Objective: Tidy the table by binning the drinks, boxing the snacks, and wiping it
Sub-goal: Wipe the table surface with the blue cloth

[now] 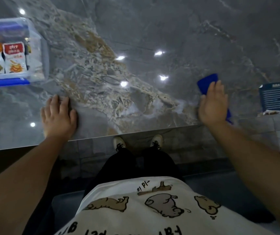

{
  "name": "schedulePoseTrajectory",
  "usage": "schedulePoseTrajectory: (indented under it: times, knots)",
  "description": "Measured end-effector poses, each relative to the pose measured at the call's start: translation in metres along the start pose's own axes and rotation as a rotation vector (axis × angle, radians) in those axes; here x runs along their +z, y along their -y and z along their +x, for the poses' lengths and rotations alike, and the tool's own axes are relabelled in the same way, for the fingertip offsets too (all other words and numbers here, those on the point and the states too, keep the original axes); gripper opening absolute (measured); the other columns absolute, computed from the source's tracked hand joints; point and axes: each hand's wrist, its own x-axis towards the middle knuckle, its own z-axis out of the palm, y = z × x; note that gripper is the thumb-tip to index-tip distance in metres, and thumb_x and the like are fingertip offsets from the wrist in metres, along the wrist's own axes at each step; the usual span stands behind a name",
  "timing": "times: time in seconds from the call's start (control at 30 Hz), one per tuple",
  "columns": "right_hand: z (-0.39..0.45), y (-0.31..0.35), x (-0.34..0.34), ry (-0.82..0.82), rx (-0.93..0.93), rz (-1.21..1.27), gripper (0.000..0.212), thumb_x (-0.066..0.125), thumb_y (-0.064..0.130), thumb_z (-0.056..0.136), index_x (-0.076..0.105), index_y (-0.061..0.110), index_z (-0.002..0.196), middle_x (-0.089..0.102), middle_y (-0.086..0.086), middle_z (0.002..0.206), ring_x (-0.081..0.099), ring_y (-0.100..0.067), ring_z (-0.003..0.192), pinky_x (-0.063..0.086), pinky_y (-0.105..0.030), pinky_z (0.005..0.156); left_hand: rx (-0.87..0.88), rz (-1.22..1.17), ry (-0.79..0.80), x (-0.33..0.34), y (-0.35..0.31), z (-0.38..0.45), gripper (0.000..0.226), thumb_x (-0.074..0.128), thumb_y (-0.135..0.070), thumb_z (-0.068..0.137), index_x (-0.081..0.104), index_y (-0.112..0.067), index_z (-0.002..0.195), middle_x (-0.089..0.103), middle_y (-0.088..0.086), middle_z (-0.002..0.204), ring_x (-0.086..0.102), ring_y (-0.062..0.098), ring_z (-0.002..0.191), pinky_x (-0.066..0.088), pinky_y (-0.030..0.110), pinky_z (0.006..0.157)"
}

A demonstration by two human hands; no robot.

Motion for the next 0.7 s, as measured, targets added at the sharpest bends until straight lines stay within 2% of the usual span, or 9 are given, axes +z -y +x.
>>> schedulePoseTrajectory:
  times: [0.17, 0.3, 0.57, 0.63, 0.7]
  knots:
    - [-0.057, 0.137, 0.035, 0.080, -0.120, 0.002, 0.061, 0.029, 0.024, 0.092, 0.015, 0.005, 0.147, 0.013, -0.019, 0.157, 0.012, -0.034, 0.144, 0.012, -0.049, 0.116, 0.088, -0.020, -0.003, -0.007, 0.024, 0.005, 0.057, 0.032, -0.048, 0.091, 0.036, -0.022, 0.143, 0.029, 0.014, 0.154, 0.020, 0.034, 0.143, 0.010, 0.051, 0.115]
    - [-0.091, 0.220, 0.055, 0.124, -0.210, 0.014, 0.067, 0.039, 0.023, 0.087, 0.016, 0.006, 0.147, 0.012, -0.017, 0.158, 0.009, -0.032, 0.145, 0.005, -0.048, 0.117, 0.104, -0.059, -0.005, -0.016, 0.047, 0.007, 0.059, 0.032, -0.047, 0.091, 0.036, -0.020, 0.144, 0.028, 0.016, 0.155, 0.016, 0.034, 0.145, 0.008, 0.051, 0.116]
    - [-0.115, 0.306, 0.076, 0.114, -0.254, 0.064, 0.063, 0.041, 0.023, 0.094, 0.012, 0.008, 0.149, 0.006, -0.014, 0.159, 0.001, -0.029, 0.146, 0.001, -0.046, 0.119, 0.038, -0.096, -0.034, -0.022, 0.080, 0.009, 0.061, 0.034, -0.043, 0.091, 0.037, -0.014, 0.145, 0.026, 0.016, 0.156, 0.016, 0.035, 0.145, 0.006, 0.052, 0.117]
    - [-0.115, 0.312, 0.073, 0.099, -0.251, 0.167, 0.061, 0.042, 0.013, 0.093, 0.016, 0.007, 0.148, 0.010, -0.014, 0.158, 0.006, -0.027, 0.146, 0.003, -0.042, 0.119, 0.042, -0.083, -0.033, -0.019, 0.082, 0.010, 0.060, 0.034, -0.042, 0.091, 0.036, -0.015, 0.145, 0.027, 0.014, 0.156, 0.015, 0.034, 0.146, 0.006, 0.051, 0.118]
    - [-0.111, 0.308, 0.064, 0.101, -0.203, 0.419, 0.054, 0.042, 0.005, 0.093, 0.028, 0.005, 0.145, 0.025, -0.015, 0.154, 0.022, -0.027, 0.143, 0.012, -0.031, 0.117, 0.041, -0.089, -0.043, -0.018, 0.082, 0.011, 0.059, 0.035, -0.041, 0.091, 0.037, -0.016, 0.143, 0.030, 0.013, 0.155, 0.017, 0.034, 0.145, 0.007, 0.052, 0.118]
